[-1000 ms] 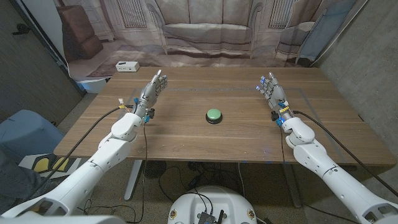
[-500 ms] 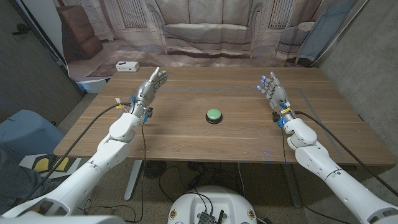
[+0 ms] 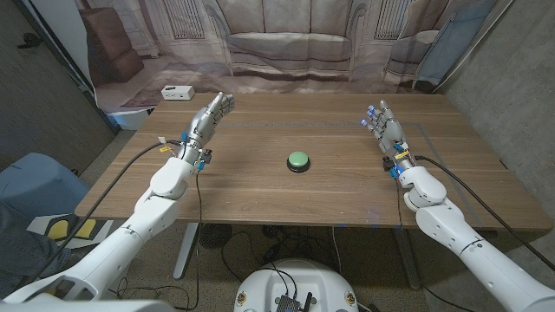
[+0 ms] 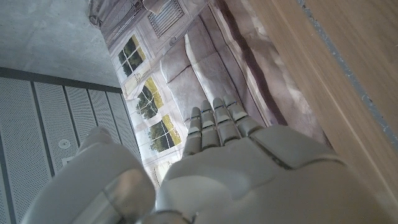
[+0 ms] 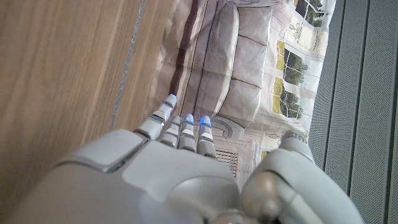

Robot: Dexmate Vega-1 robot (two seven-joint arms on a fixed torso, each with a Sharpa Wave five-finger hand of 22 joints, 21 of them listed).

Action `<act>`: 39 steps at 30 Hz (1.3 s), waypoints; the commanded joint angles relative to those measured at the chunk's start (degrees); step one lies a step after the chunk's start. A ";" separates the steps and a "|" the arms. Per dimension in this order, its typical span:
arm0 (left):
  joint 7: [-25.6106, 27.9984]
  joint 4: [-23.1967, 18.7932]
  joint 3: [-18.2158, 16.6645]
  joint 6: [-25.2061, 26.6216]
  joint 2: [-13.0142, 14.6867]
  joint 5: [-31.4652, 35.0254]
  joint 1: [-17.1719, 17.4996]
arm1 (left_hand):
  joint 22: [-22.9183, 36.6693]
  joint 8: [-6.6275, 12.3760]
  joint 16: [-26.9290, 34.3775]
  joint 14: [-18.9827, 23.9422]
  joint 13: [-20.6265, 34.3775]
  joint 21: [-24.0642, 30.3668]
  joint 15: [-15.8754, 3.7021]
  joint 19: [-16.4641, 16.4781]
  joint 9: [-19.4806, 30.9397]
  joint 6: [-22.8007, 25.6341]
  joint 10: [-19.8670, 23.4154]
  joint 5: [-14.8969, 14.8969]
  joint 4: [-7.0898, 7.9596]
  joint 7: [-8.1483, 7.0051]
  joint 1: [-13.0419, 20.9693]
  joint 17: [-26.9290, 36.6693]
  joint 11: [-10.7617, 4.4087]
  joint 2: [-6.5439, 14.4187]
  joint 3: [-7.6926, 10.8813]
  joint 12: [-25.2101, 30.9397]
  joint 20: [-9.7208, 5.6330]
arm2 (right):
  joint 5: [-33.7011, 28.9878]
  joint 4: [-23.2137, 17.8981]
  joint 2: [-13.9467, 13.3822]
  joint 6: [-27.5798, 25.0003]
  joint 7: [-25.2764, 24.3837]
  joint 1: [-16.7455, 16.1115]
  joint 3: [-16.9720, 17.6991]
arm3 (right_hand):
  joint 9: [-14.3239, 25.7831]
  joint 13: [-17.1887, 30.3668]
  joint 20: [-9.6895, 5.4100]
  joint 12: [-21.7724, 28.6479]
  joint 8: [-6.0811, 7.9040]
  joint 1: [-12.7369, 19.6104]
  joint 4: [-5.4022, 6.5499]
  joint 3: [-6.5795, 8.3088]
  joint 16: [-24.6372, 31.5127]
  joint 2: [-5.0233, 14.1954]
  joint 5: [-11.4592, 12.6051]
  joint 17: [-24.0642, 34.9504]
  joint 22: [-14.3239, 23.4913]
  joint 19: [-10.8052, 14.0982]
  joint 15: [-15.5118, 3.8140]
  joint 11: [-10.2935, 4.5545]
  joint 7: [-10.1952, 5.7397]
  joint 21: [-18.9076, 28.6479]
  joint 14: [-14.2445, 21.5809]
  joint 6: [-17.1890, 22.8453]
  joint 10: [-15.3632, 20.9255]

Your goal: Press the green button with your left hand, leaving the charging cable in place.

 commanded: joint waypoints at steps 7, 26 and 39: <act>-0.86 0.78 0.71 -6.71 -0.09 4.48 0.36 | 0.27 0.24 -0.13 1.10 0.21 -0.22 -0.41 0.99 0.35 1.56 0.90 -0.32 -0.57 -0.27 0.90 0.26 -0.72 -0.09 0.01 0.12 0.14 | -0.29 -1.61 -0.66 -0.08 -0.93 -1.24 0.79 | 0.07 0.07 -0.11 -0.01 0.31 0.20 -0.14 -0.16 0.00 -0.29 -0.18 -0.05 0.34 -0.06 0.13 0.24 0.10 -0.36 0.30 0.42 0.36; 9.15 -4.16 0.51 -4.27 2.10 23.55 1.75 | 0.29 0.36 -0.28 2.68 0.25 -0.65 -1.18 2.55 0.39 3.81 2.63 -0.07 -1.19 -0.80 1.67 0.25 -2.06 -0.41 -0.19 0.23 0.04 | -0.20 -3.12 -1.08 -0.13 -2.13 -2.96 1.83 | 0.07 0.08 -0.18 -0.12 0.36 0.23 -0.25 -0.23 0.00 -0.13 -0.29 -0.10 0.35 -0.01 0.09 0.27 0.16 -0.50 0.43 0.63 0.44; 16.74 -8.57 -0.83 -2.25 2.87 34.60 4.10 | 0.30 0.38 -0.38 3.57 0.28 -0.92 -1.86 3.47 0.41 5.03 3.75 0.15 -1.62 -1.12 2.46 0.24 -2.73 -0.08 0.03 0.30 -0.26 | -2.22 -5.01 -1.99 -1.33 -4.49 -3.81 2.02 | 0.07 0.09 -0.16 -0.17 0.38 0.24 -0.29 -0.25 0.01 0.03 -0.34 -0.12 0.35 0.03 0.10 0.22 0.21 -0.57 0.49 0.75 0.51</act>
